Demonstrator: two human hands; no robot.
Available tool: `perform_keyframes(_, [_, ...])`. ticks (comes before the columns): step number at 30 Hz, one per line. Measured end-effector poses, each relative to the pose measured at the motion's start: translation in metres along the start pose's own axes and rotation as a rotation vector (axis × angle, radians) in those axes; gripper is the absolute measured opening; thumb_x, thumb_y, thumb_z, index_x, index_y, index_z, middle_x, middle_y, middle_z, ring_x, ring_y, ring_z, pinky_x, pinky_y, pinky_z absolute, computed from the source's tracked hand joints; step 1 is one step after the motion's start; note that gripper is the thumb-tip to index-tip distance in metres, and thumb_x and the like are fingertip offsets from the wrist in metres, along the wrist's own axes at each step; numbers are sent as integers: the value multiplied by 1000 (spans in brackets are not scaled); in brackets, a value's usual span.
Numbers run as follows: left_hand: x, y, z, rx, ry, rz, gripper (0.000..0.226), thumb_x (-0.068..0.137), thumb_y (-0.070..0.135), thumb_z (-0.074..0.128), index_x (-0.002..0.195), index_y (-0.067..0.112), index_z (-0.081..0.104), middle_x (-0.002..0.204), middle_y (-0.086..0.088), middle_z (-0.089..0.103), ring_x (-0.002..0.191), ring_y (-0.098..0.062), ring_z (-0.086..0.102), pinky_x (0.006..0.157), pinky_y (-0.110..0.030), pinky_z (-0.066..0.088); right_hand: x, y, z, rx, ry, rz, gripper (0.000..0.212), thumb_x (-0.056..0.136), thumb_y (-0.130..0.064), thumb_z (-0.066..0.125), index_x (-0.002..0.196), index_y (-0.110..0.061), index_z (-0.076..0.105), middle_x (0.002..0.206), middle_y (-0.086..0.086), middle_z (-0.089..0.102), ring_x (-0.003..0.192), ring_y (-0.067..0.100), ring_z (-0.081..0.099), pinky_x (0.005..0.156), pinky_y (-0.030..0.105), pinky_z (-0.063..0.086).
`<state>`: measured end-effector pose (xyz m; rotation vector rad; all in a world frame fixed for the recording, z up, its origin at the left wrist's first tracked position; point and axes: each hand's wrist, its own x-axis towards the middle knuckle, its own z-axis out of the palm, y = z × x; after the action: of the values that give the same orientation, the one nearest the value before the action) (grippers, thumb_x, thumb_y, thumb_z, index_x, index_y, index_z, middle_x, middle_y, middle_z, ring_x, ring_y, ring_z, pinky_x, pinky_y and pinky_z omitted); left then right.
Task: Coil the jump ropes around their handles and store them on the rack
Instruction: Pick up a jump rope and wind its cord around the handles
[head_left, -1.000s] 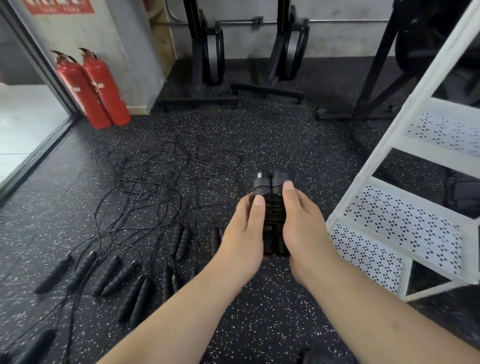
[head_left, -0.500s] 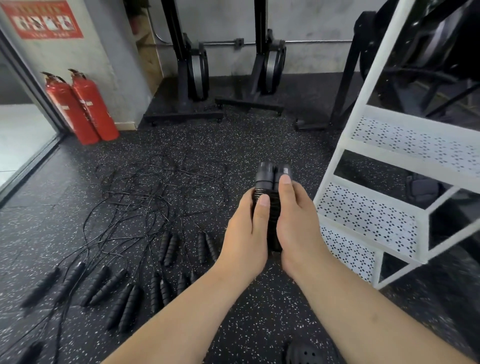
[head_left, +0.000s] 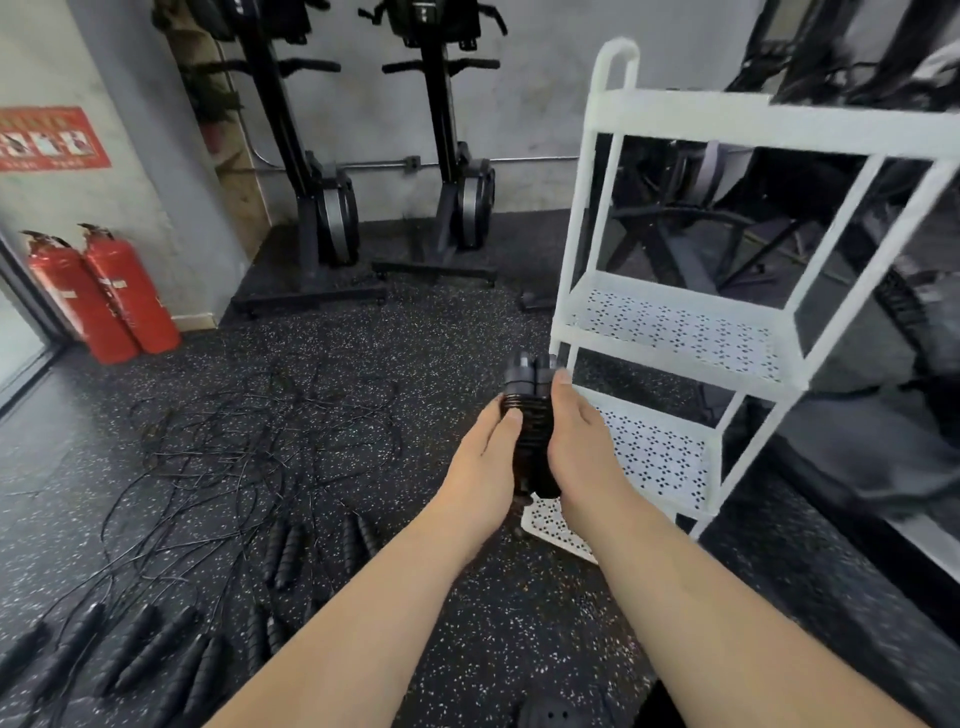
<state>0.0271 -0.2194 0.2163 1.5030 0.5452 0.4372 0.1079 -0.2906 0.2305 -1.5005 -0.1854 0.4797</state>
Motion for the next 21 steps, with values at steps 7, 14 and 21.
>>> perform_keyframes(7, [-1,58,42,35,-99,49,27,115,40,43,129,33,65,116,1,76,106,-25,74,80,-48,65,-14,-51,-57,-113,-19,-242,41,110,-55,45,147,-40,57,137,-11,67,122,9,65,107,39,53])
perform_keyframes(14, [11,127,83,78,-134,175,32,111,50,46,130,34,66,118,5,75,104,-17,73,78,-37,63,-24,-98,-106,-434,79,-570,58,107,-46,58,161,-42,37,155,-16,51,138,5,50,120,39,42])
perform_keyframes(21, [33,199,108,134,-118,351,39,113,48,44,138,27,65,120,3,74,109,-19,71,87,-38,61,-20,-157,-132,-668,144,-843,73,101,-40,70,165,-30,36,167,-12,26,151,6,34,121,24,37])
